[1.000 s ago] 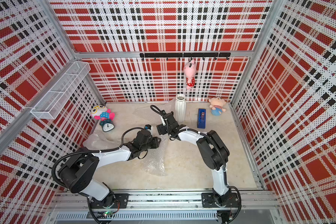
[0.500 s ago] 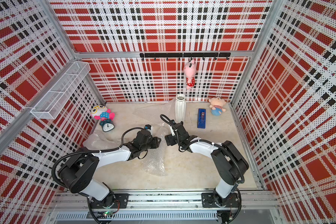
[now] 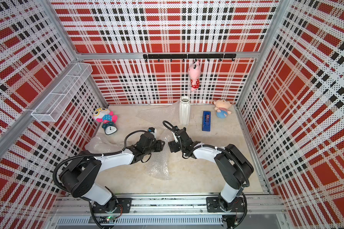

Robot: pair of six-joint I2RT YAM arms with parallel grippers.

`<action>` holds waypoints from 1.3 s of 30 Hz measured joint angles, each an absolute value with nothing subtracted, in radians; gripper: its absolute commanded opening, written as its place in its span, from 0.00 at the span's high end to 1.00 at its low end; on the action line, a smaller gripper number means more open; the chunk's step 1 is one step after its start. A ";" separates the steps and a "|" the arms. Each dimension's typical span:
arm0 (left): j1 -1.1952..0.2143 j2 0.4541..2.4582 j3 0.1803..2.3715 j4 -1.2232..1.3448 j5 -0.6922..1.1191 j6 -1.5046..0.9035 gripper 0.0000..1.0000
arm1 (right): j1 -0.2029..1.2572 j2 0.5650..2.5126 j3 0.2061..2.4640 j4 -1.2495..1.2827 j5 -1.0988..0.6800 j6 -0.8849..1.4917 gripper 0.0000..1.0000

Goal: Wrap vases in bubble wrap
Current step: Stick the tape on the bubble wrap.

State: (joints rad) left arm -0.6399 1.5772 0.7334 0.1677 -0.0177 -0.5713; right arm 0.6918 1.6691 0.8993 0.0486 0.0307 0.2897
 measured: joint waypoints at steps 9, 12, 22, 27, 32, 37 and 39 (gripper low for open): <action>-0.640 1.577 0.733 0.168 -0.018 -0.571 0.53 | 0.693 1.628 0.899 0.057 0.063 0.297 0.19; -0.640 1.577 0.733 0.168 -0.018 -0.571 0.53 | 0.699 1.664 0.900 0.075 0.057 0.303 0.19; -0.635 1.571 0.729 0.166 -0.019 -0.574 0.53 | 0.706 1.721 0.902 0.108 0.044 0.324 0.17; -0.635 1.565 0.727 0.159 -0.014 -0.574 0.53 | 0.706 1.668 0.889 0.103 0.042 0.338 0.17; -0.635 1.562 0.725 0.155 -0.011 -0.575 0.53 | 0.705 1.620 0.854 0.134 0.028 0.366 0.18; -0.635 1.557 0.725 0.149 -0.004 -0.577 0.49 | 0.705 1.675 0.854 0.173 0.005 0.389 0.18; -0.634 1.552 0.725 0.141 0.004 -0.578 0.46 | 0.705 1.699 0.854 0.179 0.003 0.395 0.19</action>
State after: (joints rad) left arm -0.6342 1.5524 0.7246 0.1413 0.0036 -0.5781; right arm 0.7048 1.6993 0.8536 0.1791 0.0029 0.3950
